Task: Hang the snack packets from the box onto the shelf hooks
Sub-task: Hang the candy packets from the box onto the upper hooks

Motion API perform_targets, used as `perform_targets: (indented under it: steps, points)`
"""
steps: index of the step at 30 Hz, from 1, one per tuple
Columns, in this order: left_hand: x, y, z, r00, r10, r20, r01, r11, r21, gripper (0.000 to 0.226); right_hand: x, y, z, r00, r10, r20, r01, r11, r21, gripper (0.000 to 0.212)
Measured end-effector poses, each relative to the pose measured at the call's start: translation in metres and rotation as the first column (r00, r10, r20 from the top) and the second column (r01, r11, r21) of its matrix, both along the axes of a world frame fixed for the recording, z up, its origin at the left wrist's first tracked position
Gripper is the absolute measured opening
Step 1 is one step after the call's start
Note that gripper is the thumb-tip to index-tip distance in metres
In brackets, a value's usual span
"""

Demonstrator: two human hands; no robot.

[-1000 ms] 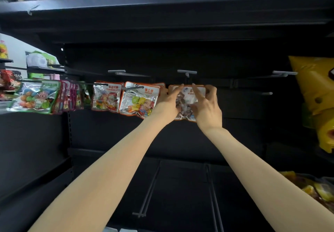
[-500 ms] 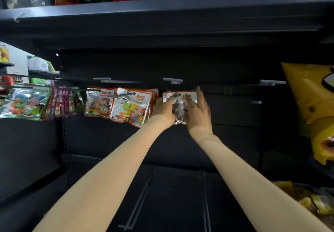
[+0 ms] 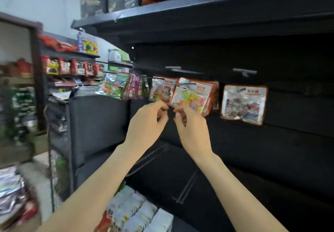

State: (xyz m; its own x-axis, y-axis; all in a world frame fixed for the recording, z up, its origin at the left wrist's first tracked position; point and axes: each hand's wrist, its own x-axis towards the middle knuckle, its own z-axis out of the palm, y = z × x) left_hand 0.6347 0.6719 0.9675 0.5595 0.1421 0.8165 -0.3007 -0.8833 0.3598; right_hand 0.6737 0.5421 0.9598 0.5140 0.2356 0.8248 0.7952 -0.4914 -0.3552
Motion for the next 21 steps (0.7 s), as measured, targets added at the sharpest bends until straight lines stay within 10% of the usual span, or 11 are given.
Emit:
perform_targets:
  steps: [10,21]
  points:
    - [-0.082,0.258,-0.166,0.866,0.225,-0.447,-0.349,0.912,-0.215,0.01,-0.043,0.255,-0.139,0.892,0.149,-0.427,-0.3,0.901,-0.314,0.022]
    - [-0.143,0.51,-0.301,0.431,0.232,-0.872,-0.512,0.858,-0.025,0.03,-0.077,0.521,-0.294,0.628,0.096,-0.772,-0.561,0.743,-0.364,0.02]
